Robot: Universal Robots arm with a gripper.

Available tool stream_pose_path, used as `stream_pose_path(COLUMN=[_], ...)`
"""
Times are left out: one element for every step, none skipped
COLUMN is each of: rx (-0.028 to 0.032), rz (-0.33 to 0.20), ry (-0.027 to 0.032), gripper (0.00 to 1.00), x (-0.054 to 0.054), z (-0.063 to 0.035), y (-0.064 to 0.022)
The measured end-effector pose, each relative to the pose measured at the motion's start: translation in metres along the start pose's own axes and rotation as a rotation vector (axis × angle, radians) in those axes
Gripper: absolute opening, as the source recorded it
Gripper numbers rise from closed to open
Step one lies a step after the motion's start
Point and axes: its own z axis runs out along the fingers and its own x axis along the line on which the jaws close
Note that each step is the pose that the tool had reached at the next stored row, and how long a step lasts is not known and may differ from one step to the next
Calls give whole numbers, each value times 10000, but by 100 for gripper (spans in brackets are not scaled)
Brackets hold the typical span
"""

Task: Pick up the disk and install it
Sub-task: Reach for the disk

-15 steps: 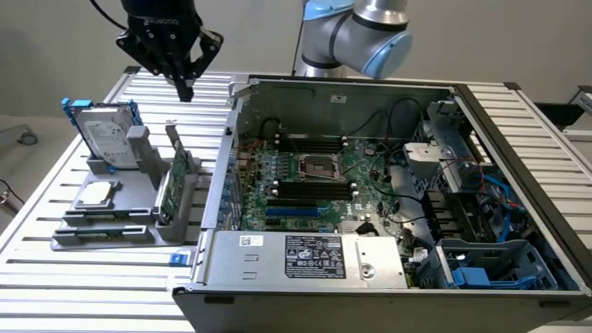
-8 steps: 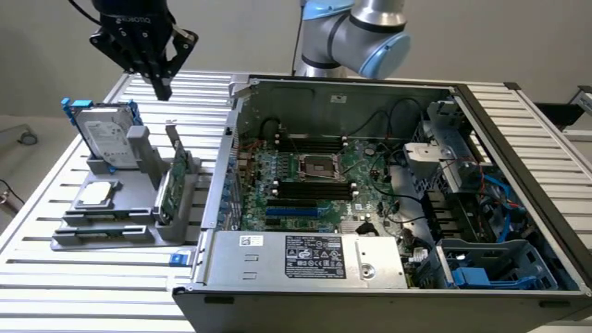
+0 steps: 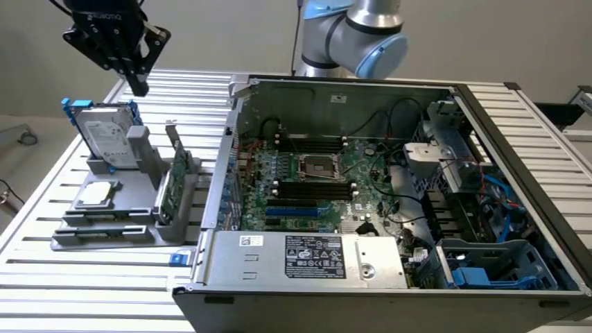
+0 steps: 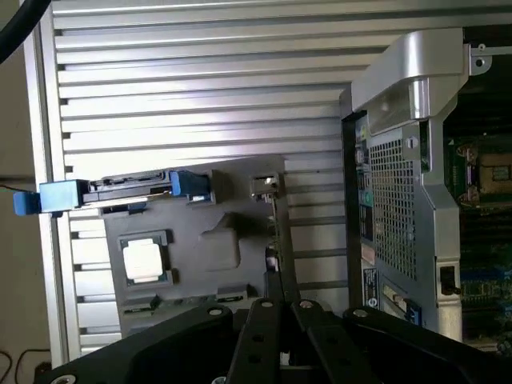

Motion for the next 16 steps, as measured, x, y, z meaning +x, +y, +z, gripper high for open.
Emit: stream_pose_path(rx=[0,0,1,1,1,0,0,0,-1,0,0,0,0,0,0,1], rz=[1,0,0,0,1,0,-1,1,1,-1,0,1,0,0,1,1], ry=[1,0,1,0,0,0,0,0,-2,0,-1,0,0,1,0,0], gripper=[11,11,11,11,11,11,11,11,11,11,11,11,11,11,11,11], x=[46,92,138,184,231,277,325,375,420,467,518,565,612,659,705,751], z=[3,5,8,11,15,18,21,23,26,27,29,30,31,32,33,34], y=[12,24,37,52,70,90,111,136,159,184,211,238,264,290,318,346])
